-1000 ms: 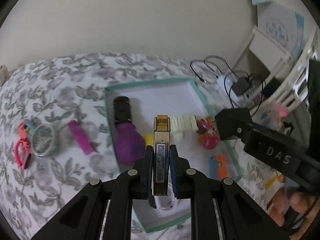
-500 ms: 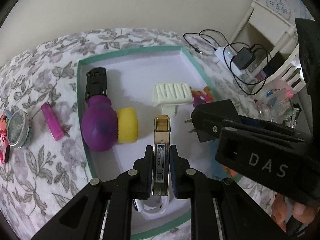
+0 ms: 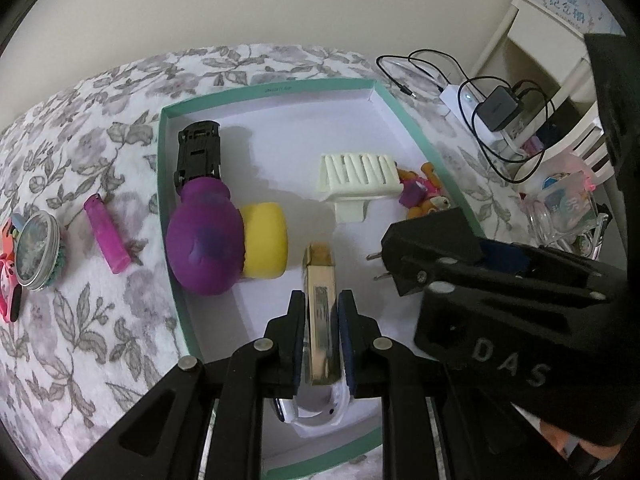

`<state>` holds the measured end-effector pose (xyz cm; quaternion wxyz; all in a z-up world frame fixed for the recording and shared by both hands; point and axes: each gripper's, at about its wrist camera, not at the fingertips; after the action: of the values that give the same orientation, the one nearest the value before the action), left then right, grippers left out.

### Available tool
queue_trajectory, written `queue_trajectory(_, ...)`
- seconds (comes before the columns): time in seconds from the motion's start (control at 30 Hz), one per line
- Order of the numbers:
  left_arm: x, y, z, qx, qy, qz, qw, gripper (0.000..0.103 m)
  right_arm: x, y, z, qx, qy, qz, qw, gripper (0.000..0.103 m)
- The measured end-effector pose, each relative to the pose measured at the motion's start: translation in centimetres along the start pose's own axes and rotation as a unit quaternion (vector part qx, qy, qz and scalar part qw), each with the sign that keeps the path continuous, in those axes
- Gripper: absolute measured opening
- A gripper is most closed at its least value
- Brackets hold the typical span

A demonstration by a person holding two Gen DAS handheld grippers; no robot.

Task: Organize rigid objects
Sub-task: 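Carry the gold bar and black charger over the teal tray and lower them, then open both tools to release the bar and charger inside the tray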

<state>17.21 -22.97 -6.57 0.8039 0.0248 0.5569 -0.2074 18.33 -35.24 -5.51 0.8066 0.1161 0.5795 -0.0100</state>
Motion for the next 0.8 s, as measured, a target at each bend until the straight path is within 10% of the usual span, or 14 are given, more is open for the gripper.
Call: queue_trajectory(0.8, -3.4, 2.9, 1.4, -0.045, -0.013, 0.025, 0.9986, 0.025, -2.7, 1.1, 0.7, -0.012, -0.039, -0.014, 0.999, 0.060)
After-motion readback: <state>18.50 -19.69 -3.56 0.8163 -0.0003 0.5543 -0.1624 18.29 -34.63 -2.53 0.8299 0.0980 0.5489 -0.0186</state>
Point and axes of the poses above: each gripper's, at about its wrist camera, not at the fingertips, and x roughly the way its jaws point, y to its left, z to its top, and after that the axes turned 3 degrees about x, right-handed
